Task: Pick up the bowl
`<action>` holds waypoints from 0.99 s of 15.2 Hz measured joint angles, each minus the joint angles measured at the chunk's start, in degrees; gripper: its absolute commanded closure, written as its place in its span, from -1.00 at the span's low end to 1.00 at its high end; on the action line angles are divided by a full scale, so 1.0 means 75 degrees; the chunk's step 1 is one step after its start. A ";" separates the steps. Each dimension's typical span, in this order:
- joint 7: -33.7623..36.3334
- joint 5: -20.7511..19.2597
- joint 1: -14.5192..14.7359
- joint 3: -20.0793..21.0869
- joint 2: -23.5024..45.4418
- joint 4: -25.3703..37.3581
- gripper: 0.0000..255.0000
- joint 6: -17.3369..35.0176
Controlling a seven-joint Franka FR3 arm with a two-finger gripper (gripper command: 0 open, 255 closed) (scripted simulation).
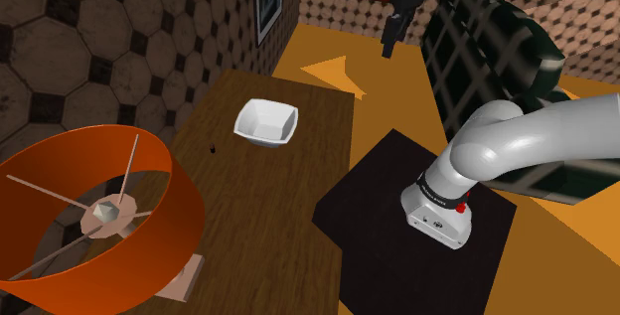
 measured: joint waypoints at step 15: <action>0.0883 -0.0503 0.0350 0.1038 0.2053 -0.1232 -1.00 0.3770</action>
